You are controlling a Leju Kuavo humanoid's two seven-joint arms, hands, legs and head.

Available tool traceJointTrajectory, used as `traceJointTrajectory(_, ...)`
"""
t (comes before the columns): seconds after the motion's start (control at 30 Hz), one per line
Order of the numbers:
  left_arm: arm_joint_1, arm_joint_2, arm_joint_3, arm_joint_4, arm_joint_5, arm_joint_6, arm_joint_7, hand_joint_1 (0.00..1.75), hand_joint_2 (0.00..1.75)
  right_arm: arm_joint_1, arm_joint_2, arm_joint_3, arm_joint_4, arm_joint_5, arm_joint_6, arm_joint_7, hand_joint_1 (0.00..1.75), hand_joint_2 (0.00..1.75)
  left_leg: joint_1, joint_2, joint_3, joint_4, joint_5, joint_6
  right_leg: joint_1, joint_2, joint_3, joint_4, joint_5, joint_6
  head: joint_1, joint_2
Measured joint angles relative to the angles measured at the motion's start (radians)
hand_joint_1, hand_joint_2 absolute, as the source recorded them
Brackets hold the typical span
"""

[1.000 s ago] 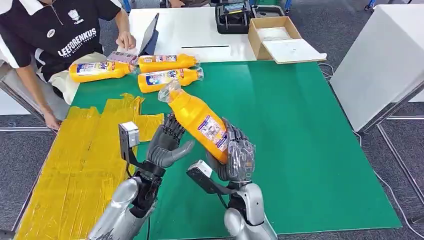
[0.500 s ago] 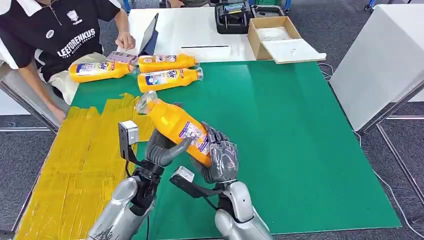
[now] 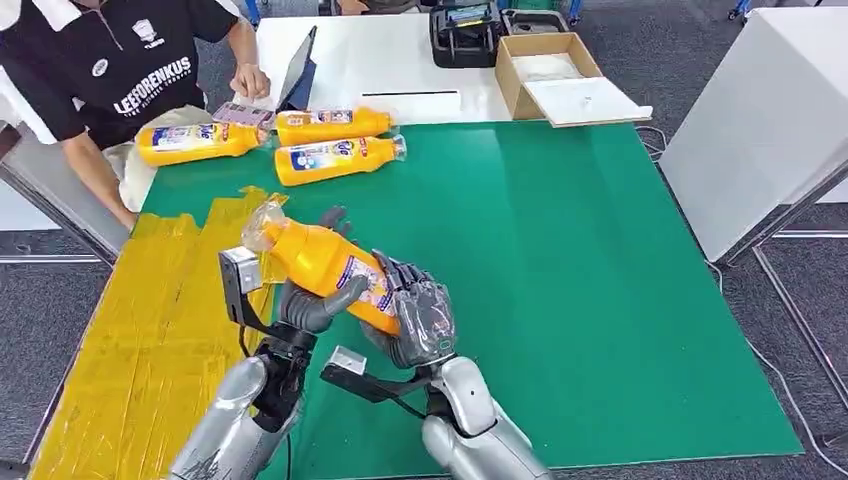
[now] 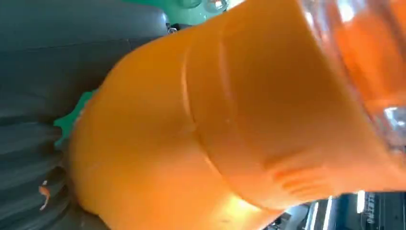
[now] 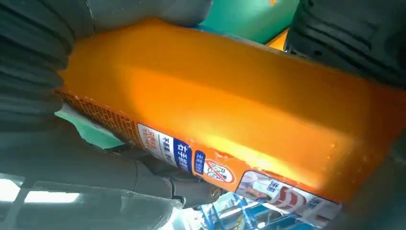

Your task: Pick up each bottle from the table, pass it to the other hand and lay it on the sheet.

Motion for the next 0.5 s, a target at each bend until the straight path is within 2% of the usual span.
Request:
traceJointTrajectory(0.43, 0.002, 0.006, 0.005, 0.012, 0.01, 0.002, -0.009, 0.0, 1.75, -0.019, 0.0, 0.033, 0.033, -0.043, 0.004, -0.008, 1.75, 1.75, 0.0, 0.0, 0.0, 0.0, 0.0, 0.0, 0.0, 0.0, 0.0, 0.0, 0.0, 0.0, -0.001, 0.0)
traceJointTrajectory(0.47, 0.003, 0.006, 0.005, 0.013, 0.011, 0.003, -0.01, 0.1, 1.75, -0.019, 0.0, 0.035, 0.033, -0.047, 0.006, -0.008, 1.75, 1.75, 0.0, 0.0, 0.0, 0.0, 0.0, 0.0, 0.0, 0.0, 0.0, 0.0, 0.0, 0.0, -0.001, 0.0)
traceJointTrajectory(0.5, 0.003, 0.006, 0.005, 0.013, 0.012, 0.003, -0.011, 1.71, 1.75, -0.019, 0.0, 0.04, 0.034, -0.055, 0.007, -0.008, 1.75, 1.75, 0.0, 0.0, 0.0, 0.0, 0.0, 0.0, 0.0, 0.0, 0.0, 0.0, 0.0, 0.0, -0.001, 0.0)
